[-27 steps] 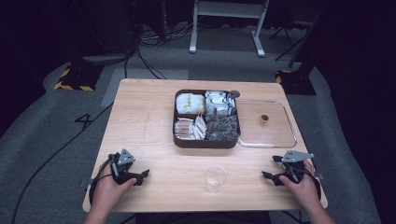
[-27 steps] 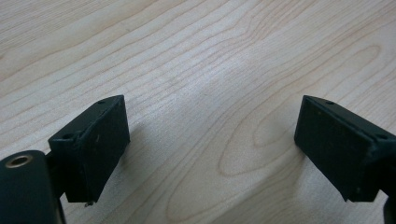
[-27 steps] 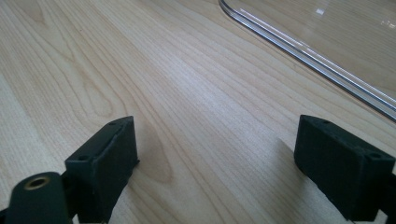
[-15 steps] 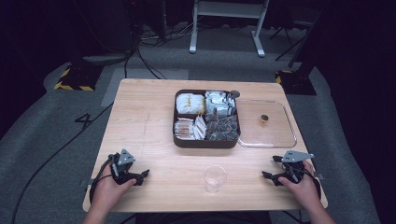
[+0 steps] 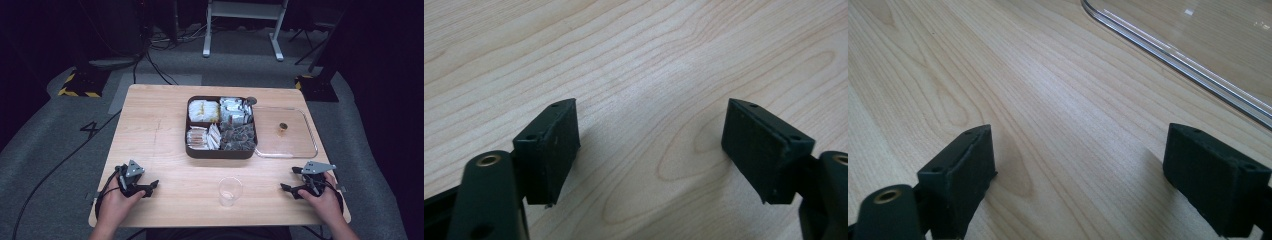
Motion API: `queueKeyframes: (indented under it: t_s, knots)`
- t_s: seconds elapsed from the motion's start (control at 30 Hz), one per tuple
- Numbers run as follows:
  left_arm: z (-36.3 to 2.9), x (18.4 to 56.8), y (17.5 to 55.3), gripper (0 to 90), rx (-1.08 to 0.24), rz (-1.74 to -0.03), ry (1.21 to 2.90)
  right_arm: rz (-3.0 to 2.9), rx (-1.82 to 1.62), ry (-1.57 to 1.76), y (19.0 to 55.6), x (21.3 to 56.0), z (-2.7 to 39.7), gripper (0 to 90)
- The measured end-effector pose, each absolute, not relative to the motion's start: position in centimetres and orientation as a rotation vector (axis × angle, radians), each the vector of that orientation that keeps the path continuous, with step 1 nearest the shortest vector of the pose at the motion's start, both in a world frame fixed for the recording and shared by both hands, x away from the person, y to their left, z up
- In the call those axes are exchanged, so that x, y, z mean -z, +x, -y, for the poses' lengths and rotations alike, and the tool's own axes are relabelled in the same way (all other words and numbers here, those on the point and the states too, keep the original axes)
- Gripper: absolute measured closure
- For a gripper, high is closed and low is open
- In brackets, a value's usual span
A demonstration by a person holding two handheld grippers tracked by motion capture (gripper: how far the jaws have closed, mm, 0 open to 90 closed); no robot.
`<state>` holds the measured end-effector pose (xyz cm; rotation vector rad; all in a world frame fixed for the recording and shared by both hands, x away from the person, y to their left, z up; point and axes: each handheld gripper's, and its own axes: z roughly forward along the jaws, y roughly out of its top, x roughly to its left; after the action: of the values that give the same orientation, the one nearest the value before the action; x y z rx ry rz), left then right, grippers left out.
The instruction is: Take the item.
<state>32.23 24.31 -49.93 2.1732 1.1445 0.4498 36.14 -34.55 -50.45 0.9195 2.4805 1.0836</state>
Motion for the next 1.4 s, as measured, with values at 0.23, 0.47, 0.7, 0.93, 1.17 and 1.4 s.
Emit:
queueKeyframes:
  t_s: [0.23,0.47,0.7,0.93,1.17,1.4]
  knots:
    - [-24.2,49.3,31.9,25.2,-0.435,-1.143,2.183,-2.481,-1.083,0.919,36.1,50.4,34.5,13.4]
    - [-24.0,48.0,31.4,27.0,-0.382,-1.142,2.187,-2.481,-1.084,0.92,36.1,50.5,34.5,13.4]
    - [-23.4,45.5,30.9,28.2,-0.363,-1.106,2.147,-2.481,-1.083,0.919,36.1,50.4,34.5,13.4]
    - [-22.8,43.5,31.1,30.1,-0.344,-1.069,2.097,-2.479,-1.083,0.922,36.1,50.5,34.5,13.3]
    - [-21.9,41.5,32.4,29.7,-0.352,-1.084,2.031,-2.481,-1.084,0.92,36.2,50.5,34.5,13.3]
    - [-20.1,39.8,33.8,28.2,-0.402,-1.057,2.022,-2.482,-1.083,0.918,36.2,50.5,34.5,13.3]
